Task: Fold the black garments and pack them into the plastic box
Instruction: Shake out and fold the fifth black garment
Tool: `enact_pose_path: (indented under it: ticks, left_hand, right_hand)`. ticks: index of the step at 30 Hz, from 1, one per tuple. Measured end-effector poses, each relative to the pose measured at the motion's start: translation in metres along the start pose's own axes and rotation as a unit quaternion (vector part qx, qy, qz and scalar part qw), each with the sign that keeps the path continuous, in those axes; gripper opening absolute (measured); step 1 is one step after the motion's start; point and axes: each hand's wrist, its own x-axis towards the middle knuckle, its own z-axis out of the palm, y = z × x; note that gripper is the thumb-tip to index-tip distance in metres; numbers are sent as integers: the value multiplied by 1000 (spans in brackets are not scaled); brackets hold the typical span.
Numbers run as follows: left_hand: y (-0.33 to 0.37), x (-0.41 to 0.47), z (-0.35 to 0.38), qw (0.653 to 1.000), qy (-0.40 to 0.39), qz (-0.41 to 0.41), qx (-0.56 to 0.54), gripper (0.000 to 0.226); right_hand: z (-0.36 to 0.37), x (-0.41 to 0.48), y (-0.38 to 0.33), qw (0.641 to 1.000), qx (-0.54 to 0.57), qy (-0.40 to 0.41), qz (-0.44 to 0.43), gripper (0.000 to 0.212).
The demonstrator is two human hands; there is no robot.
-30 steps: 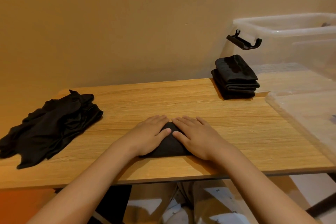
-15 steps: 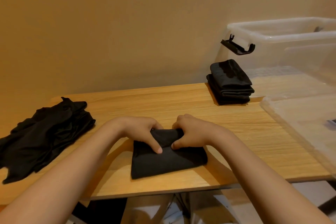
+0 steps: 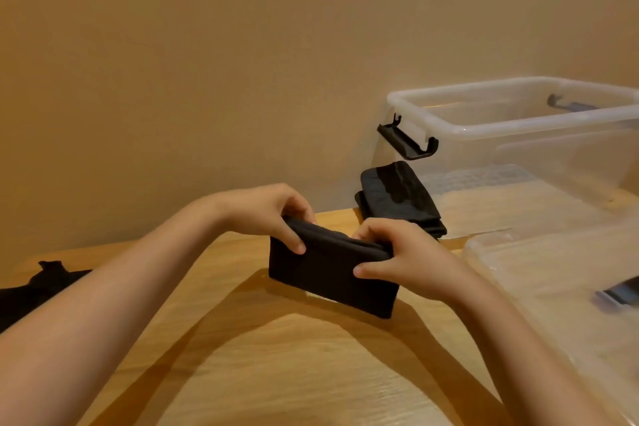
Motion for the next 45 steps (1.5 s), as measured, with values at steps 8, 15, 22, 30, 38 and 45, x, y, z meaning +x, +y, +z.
enact_pose_path:
  ticks: [8, 15, 22, 30, 38, 45]
  left_hand:
    - [-16, 42, 21, 968, 234, 94, 10, 25]
    - [-75, -29, 106, 977, 212, 19, -24, 54]
    - [-55, -31, 109, 941, 246, -194, -130, 49]
    - [-57, 58, 62, 960, 74, -268, -27, 47]
    - [-56, 52, 62, 963, -57, -256, -64, 54]
    - [-57, 36, 43, 927, -31, -88, -364, 43]
  right_hand:
    - [13, 0, 21, 944, -167, 252, -128, 29]
    - [72, -42, 13, 993, -99, 38, -49, 21]
    - [56, -7, 40, 958, -182, 101, 198, 42]
    - [64, -8, 24, 950, -191, 81, 233, 40]
    - [69, -22, 34, 982, -13, 140, 123, 17]
    - [41, -24, 34, 943, 227, 229, 82, 17]
